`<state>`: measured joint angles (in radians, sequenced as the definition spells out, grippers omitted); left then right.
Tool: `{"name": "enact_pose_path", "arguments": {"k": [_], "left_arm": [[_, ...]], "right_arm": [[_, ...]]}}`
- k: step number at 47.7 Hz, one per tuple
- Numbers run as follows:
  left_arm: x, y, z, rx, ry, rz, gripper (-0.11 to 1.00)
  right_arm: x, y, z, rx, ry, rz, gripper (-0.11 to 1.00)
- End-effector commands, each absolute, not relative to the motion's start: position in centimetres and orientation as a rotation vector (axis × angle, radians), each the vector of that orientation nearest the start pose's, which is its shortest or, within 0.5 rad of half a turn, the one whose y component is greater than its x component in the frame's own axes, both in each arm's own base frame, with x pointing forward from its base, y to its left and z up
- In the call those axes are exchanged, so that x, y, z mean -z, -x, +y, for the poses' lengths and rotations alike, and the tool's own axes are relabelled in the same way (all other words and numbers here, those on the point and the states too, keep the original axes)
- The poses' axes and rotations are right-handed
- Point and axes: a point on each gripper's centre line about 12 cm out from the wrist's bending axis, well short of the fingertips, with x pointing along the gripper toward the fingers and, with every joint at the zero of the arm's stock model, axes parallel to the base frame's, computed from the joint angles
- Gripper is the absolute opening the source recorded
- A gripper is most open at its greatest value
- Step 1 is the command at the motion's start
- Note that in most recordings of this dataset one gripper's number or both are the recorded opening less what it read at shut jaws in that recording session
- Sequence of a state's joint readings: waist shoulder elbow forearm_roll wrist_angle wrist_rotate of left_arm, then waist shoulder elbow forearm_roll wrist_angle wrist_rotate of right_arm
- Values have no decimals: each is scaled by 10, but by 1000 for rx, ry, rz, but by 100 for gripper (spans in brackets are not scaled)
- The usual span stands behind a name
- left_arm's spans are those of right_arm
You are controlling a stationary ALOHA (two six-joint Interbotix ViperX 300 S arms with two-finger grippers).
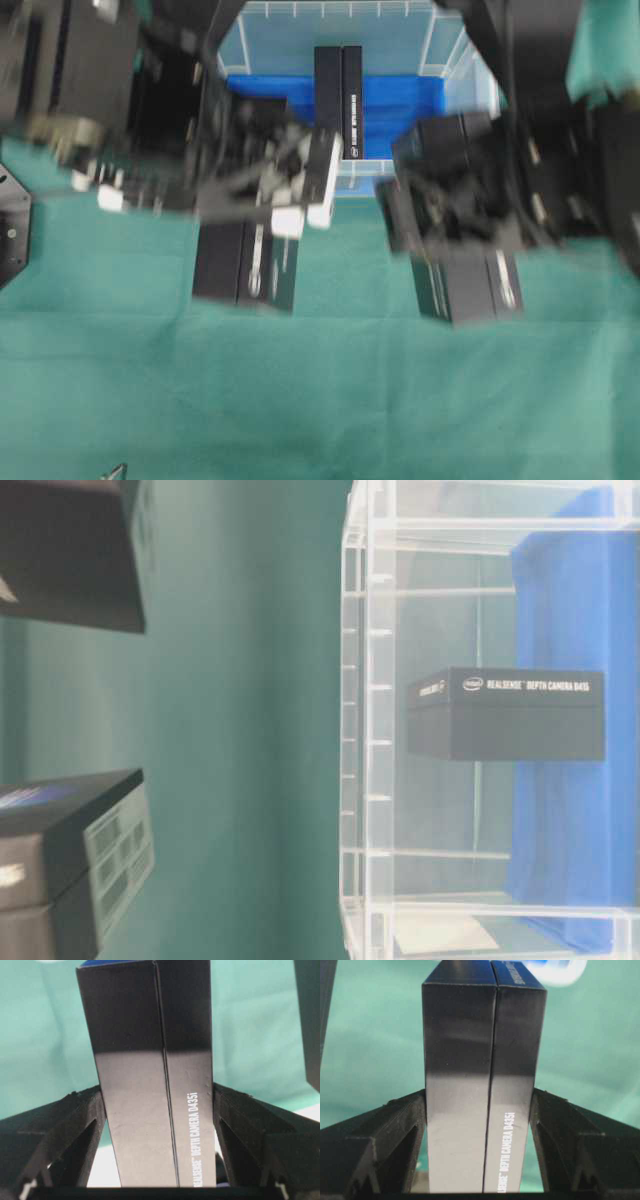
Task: Take the box out of the case with both arms.
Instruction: 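Carry both held boxes toward the front of the table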
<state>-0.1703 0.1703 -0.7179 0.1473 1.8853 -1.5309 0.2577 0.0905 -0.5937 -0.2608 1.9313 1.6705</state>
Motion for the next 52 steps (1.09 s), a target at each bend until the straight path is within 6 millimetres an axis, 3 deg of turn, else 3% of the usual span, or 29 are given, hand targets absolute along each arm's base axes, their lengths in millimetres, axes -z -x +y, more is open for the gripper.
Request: {"name": "enact_pose_path", "arguments": {"k": [1, 8, 18, 52], "left_arm": [[-465, -378, -69, -955, 1140, 995, 63], [-461, -374, -96, -962, 1162, 1001, 63], [-457, -371, -118, -972, 1181, 1007, 63], [-451, -373, -115, -987, 1156, 1012, 63]], "right_arm": [[-463, -351, 80, 1105, -1138, 918, 65], [-461, -348, 105, 1100, -1164, 914, 65], [-458, -346, 127, 1101, -1191, 911, 65], [-453, -352, 128, 1133, -1216, 894, 65]]}}
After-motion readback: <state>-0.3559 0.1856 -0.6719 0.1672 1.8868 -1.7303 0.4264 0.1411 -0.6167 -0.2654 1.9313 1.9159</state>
